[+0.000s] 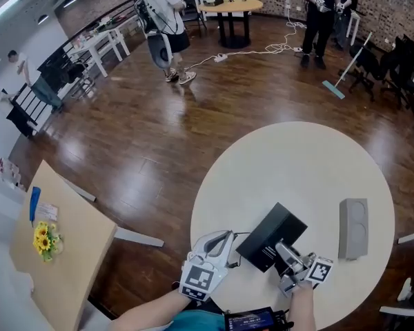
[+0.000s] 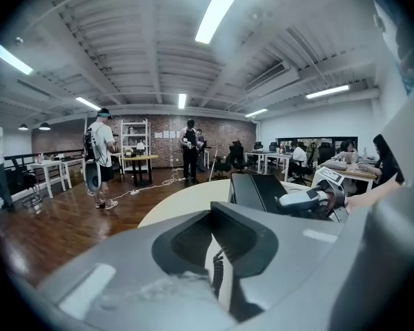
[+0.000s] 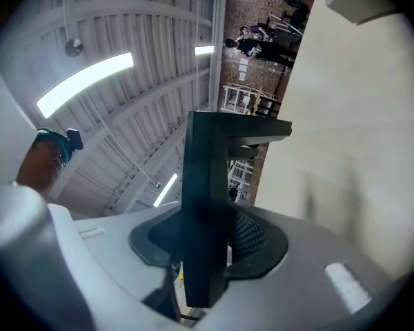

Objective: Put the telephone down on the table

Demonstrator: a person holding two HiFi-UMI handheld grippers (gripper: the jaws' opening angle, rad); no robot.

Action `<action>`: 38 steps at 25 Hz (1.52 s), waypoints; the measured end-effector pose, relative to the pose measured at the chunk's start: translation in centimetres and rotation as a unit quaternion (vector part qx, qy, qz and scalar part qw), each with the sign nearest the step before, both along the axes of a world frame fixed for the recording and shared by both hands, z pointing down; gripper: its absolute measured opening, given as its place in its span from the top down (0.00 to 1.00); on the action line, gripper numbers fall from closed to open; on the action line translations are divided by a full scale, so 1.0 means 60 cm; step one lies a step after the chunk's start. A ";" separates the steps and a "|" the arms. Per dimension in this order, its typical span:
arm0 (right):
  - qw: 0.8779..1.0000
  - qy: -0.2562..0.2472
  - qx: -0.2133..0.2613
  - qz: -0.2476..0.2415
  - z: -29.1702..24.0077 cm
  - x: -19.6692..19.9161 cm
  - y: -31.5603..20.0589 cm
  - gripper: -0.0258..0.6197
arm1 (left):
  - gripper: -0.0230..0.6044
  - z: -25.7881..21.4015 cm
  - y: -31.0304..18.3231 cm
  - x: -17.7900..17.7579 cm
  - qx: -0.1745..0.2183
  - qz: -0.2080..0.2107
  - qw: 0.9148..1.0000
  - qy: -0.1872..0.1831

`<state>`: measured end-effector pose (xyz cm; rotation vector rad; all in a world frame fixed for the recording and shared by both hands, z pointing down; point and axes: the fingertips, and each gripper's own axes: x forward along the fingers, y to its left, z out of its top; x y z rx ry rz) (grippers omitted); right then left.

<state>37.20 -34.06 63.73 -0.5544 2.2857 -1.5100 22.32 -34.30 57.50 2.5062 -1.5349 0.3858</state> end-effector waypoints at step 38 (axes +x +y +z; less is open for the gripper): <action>0.948 -0.016 0.091 -0.304 -0.269 -0.812 0.278 0.73 | 0.94 -0.132 0.482 -0.826 0.097 -0.388 0.916 0.031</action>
